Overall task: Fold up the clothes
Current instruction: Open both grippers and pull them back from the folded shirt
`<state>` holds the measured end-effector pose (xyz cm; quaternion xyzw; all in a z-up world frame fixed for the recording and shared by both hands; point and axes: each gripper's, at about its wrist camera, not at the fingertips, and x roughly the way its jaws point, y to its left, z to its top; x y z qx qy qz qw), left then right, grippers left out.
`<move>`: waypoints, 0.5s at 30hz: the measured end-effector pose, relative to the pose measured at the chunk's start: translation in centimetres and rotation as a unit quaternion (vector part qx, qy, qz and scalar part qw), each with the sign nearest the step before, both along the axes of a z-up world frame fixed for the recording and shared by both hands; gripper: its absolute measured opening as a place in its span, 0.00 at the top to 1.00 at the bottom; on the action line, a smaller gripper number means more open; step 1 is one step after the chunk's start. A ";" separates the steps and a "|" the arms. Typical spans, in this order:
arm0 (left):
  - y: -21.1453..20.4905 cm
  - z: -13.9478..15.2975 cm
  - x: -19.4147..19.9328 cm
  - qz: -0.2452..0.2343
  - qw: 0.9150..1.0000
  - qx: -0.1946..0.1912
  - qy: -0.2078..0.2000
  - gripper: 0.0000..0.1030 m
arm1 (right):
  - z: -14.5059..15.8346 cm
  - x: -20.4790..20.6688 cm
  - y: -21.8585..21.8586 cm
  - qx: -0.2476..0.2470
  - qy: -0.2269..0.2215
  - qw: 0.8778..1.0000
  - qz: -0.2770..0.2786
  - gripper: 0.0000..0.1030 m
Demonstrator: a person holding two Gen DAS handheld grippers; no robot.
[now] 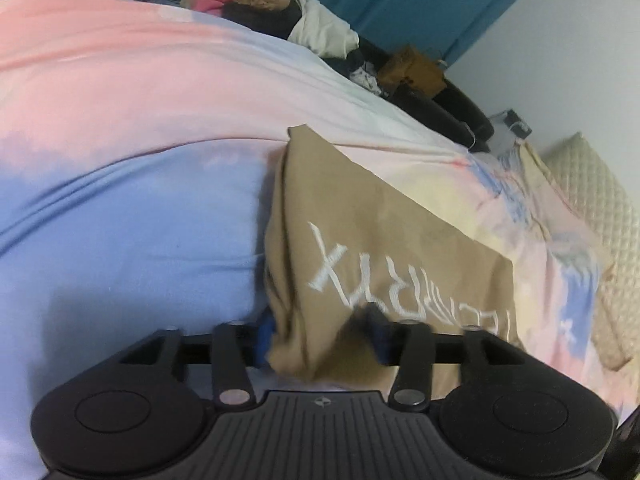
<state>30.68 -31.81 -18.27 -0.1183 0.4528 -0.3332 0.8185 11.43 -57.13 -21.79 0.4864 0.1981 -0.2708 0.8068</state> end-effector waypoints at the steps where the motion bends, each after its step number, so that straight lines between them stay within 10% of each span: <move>1: 0.0 1.0 -0.5 -0.001 1.000 0.006 -0.006 0.24 | 0.9 -0.1 0.3 -0.007 0.017 1.000 0.007 0.63; 7: 0.2 8.6 -4.4 -0.011 0.997 0.035 -0.070 0.03 | 7.7 -2.7 3.0 -0.058 0.051 0.996 0.038 0.21; 15: 1.9 18.6 -13.6 -0.030 0.979 0.042 -0.198 0.00 | 17.7 -8.5 8.9 -0.202 -0.005 0.976 0.082 0.21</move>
